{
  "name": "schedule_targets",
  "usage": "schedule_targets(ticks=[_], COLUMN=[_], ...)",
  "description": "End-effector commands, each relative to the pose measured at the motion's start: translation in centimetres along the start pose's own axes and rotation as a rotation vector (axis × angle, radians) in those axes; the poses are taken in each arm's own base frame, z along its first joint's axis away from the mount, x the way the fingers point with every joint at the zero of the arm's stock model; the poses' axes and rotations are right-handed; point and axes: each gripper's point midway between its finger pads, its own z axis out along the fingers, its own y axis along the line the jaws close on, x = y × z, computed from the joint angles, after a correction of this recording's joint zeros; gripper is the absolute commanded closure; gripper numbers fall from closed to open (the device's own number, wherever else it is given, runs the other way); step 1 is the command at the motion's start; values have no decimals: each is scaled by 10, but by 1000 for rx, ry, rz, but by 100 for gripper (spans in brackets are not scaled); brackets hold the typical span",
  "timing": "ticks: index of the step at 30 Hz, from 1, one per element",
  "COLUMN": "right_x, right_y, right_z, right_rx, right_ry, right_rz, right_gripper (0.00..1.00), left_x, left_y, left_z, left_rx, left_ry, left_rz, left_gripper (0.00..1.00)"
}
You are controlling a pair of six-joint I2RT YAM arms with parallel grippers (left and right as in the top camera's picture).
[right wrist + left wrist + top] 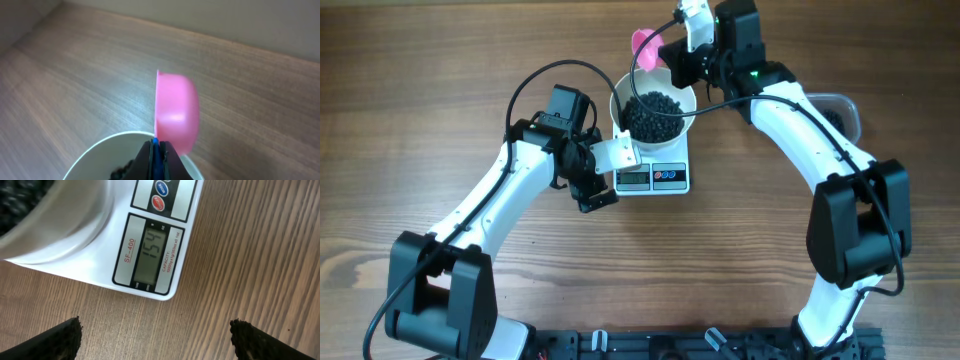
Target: Scoop item into bowl and weigh 150g on scale
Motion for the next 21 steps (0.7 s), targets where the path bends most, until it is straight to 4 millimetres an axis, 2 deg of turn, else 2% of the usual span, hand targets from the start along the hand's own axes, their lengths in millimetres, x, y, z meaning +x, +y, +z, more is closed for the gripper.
schedule_targets(ticks=[1,4,8,11,17,21], right_x=[26,24,-26,-50,-59,-59], right_y=[0,-4,-3,-3,-14,-26], right_z=[5,4,3,-2,-17,-37], right_rx=[10,27,27,29,87,121], right_ry=[94,85,-115,-209,-225,-201], right_rz=[5,-1,-84,-117,-109,-68], right_gripper=[96,96,96,96,96,96], left_x=[1,1,1,1,1,0], left_y=[-3,-3,-3,-3,-3,-4], left_z=[4,4,4,4,4,4], left_rx=[23,23,23,23,23,25], left_ry=[-7,-7,-7,-7,-7,-6], left_rz=[8,8,8,8,8,10], left_gripper=[0,0,0,0,0,0])
